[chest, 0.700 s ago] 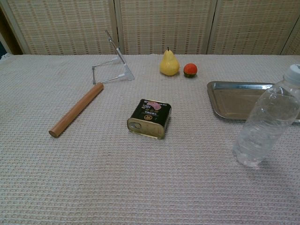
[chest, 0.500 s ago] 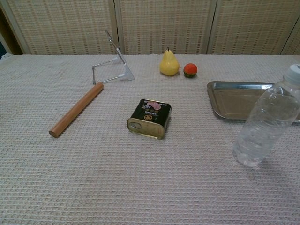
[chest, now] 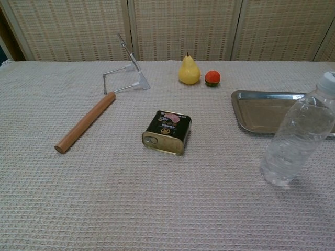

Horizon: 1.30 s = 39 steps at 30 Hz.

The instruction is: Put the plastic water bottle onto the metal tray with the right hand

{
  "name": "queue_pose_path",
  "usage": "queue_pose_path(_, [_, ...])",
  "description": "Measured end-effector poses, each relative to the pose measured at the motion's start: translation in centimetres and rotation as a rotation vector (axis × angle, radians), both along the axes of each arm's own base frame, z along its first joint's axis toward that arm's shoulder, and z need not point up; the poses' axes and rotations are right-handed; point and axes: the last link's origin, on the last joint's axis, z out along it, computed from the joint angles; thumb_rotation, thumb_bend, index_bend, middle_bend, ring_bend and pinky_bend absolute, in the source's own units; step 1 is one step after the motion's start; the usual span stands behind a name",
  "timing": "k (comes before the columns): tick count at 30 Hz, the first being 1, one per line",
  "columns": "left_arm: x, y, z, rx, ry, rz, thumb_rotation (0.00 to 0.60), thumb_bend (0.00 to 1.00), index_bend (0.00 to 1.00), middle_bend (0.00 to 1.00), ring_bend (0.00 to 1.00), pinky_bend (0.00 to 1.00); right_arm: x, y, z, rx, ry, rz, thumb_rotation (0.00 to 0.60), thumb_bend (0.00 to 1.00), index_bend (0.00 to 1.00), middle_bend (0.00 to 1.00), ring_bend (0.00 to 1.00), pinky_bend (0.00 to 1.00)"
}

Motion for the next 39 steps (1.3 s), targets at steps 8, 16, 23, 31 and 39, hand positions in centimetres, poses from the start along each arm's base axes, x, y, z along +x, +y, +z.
queue_pose_path(8, [0.1,-0.2,0.3,0.005,-0.01,-0.004,0.6,0.52,0.25,0.23,0.18,0.23,1.0,-1.3,-1.5,0.206,-0.262,-0.02,0.6,0.1,0.0,0.02,0.0,0.05])
queue_pose_path(16, [-0.1,-0.2,0.6,0.009,-0.018,0.013,0.6,0.52,0.25,0.23,0.18,0.23,2.9,-3.2,-4.3,0.435,-0.376,0.003,0.6,0.05,0.0,0.01,0.0,0.04])
queue_pose_path(23, [-0.1,-0.2,0.7,0.007,-0.022,0.018,0.6,0.52,0.25,0.23,0.18,0.23,4.0,-4.3,-6.4,0.472,-0.42,0.04,0.6,0.04,0.0,0.01,0.0,0.04])
queue_pose_path(31, [-0.1,-0.3,0.8,0.009,-0.028,0.017,0.6,0.52,0.26,0.23,0.18,0.23,5.0,-5.6,-8.2,0.481,-0.48,0.054,0.6,0.04,0.02,0.01,0.0,0.03])
queue_pose_path(39, [0.0,-0.3,0.8,0.002,-0.029,0.009,0.6,0.52,0.26,0.24,0.18,0.23,5.8,-6.9,-9.6,0.5,-0.52,0.05,0.6,0.04,0.06,0.01,0.0,0.03])
